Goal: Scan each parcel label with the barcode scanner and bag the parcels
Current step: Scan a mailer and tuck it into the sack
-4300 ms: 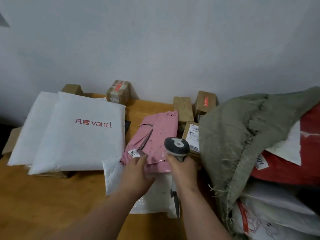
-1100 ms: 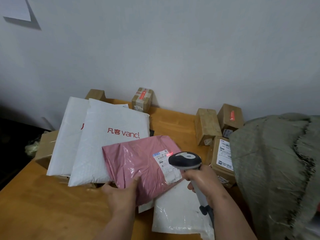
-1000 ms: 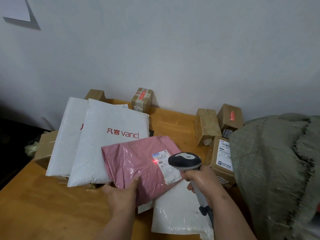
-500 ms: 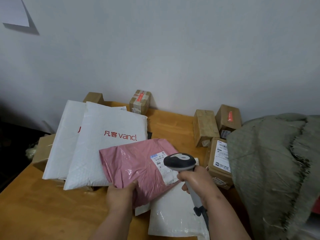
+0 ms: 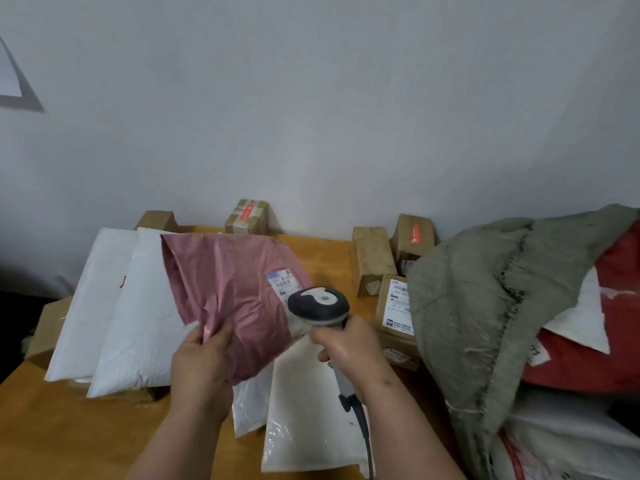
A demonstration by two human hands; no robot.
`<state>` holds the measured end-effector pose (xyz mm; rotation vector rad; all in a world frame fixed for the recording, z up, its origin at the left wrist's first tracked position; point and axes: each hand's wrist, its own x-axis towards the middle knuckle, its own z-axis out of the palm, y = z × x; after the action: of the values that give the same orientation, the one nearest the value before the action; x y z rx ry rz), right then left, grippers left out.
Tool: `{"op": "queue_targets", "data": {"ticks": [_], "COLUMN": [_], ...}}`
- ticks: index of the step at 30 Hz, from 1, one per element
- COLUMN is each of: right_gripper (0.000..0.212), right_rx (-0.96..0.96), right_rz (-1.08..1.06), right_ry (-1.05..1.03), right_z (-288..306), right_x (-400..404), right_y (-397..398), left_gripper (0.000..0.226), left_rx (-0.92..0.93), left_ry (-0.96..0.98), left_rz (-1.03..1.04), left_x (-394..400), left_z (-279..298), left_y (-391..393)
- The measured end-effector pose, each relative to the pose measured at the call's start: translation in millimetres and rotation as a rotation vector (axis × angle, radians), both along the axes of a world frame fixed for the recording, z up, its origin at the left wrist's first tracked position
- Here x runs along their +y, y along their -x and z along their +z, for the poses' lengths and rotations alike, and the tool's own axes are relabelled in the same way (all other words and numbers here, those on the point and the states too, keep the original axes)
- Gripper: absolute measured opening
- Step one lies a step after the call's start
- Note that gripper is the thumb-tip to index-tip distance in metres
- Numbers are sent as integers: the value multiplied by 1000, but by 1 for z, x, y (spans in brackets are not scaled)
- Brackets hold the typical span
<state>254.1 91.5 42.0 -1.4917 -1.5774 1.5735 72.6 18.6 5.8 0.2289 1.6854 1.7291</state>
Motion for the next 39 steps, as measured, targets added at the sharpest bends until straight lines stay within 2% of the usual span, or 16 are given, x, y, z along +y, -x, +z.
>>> {"op": "queue_targets", "data": {"ticks": [5, 8, 11, 13, 16, 19, 23, 29, 32, 39], "right_gripper": [12, 9, 7, 9, 19, 13, 19, 35, 51, 46], "right_rx": [98, 154, 216, 254, 307, 385, 487, 631, 637, 543], "right_rz": [-73, -178, -318, -388, -515, -722, -993, -1223, -1277, -1280], "right_ry": [-89, -161, -240, -280, -336, -373, -388, -436, -471, -544], "right_z": [29, 52, 70, 77, 83, 86, 81, 70, 68, 57], "right_x": [-24, -47, -75, -97, -128, -153, -176, -194, -194, -169], "right_y": [-21, -39, -62, -80, -112, -148, -201, -276, -310, -368], "left_gripper": [34, 26, 13, 14, 21, 29, 30, 24, 15, 18], "left_rx": [281, 315, 322, 269, 44, -163, -357, -655, -685, -619], "left_ry": [-75, -153, -271, -383, -533, -561, -474, -234, -55, 277], "left_rz": [27, 8, -99, -175, -307, -474, -649, -763, -795, -759], "left_x": [-11, -23, -41, -55, -67, -67, -70, -75, -73, -65], "left_z": [56, 91, 124, 138, 149, 150, 141, 122, 114, 85], "left_y": [-19, -35, -56, -71, -98, -132, -187, -263, -300, -362]}}
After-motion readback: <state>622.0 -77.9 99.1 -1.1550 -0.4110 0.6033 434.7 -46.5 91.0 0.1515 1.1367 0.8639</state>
